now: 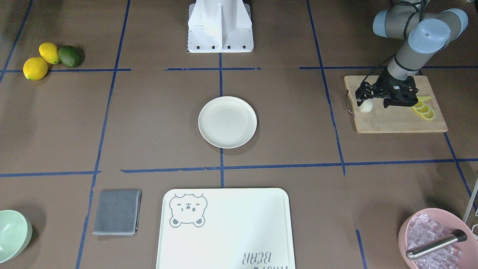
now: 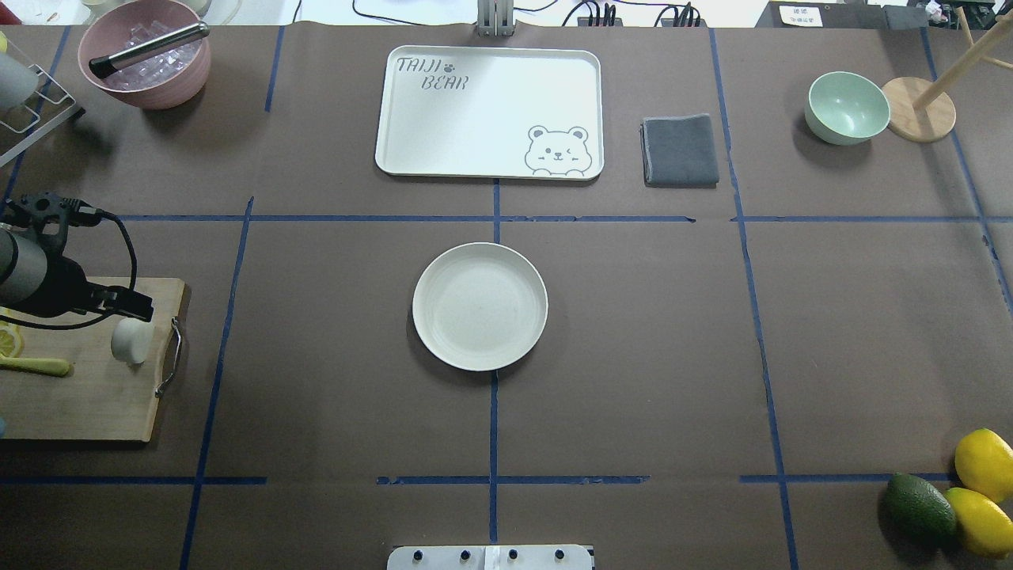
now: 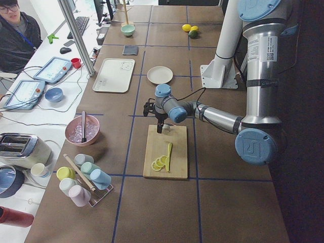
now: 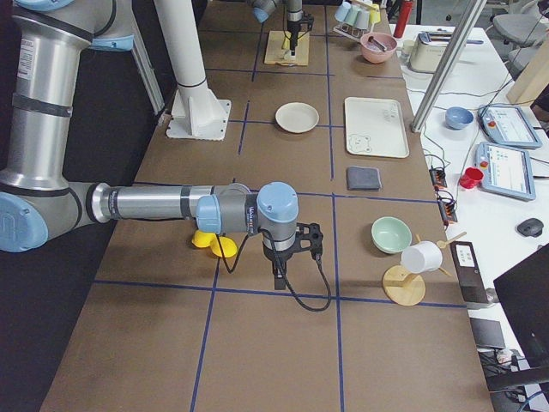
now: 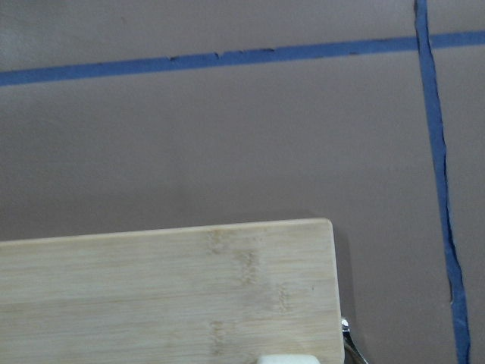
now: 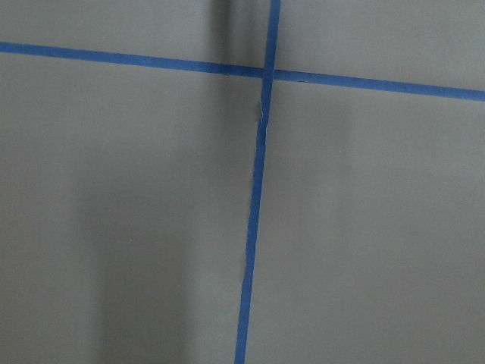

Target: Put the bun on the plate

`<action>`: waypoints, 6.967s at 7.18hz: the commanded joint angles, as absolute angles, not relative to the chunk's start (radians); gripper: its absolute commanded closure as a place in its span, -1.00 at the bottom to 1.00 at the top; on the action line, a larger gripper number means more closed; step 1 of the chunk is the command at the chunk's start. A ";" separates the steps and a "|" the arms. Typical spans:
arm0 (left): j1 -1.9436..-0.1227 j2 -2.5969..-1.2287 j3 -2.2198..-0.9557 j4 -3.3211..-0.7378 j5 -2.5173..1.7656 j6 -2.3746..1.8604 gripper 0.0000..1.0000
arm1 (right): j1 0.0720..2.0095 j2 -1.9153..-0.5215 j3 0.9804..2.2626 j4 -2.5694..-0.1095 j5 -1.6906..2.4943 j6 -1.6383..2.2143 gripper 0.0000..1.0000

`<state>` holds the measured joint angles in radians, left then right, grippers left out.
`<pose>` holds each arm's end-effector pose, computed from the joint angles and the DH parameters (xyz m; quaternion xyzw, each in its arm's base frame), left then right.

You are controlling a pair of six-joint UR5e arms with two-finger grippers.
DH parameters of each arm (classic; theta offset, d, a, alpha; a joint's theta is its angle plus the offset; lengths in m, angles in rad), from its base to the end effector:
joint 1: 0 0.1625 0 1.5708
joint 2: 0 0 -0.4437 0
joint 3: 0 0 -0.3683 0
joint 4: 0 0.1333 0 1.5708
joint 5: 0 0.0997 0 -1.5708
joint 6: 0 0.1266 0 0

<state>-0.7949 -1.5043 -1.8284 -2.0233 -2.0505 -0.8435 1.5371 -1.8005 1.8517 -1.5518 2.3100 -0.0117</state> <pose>0.2822 -0.3945 0.5653 0.0487 0.3779 0.0440 0.9235 0.0354 -0.3742 0.6620 0.0287 -0.3614 -0.0338 0.9314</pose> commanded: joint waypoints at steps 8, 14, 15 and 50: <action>-0.761 -1.563 -1.851 -1.969 -2.059 -0.848 0.17 | 1.537 -1.802 1.853 -1.552 2.312 -0.012 -1.00; -0.524 -2.198 -1.707 -1.594 -1.956 -1.289 0.16 | 1.537 -1.815 1.856 -1.551 2.312 -0.012 -1.00; -0.493 -2.329 -1.587 -1.601 -1.919 -1.358 0.16 | 1.537 -1.813 1.853 -1.552 2.312 -0.012 -1.00; -1.548 -1.497 -1.727 -1.428 -2.266 0.239 -1.00 | 1.537 -1.813 1.850 -1.516 2.310 -0.012 -1.00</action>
<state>-1.5478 -1.4970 -1.7266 -1.4276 -2.2646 0.2393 1.5370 -1.8134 1.8501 -1.5159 2.3089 -0.0128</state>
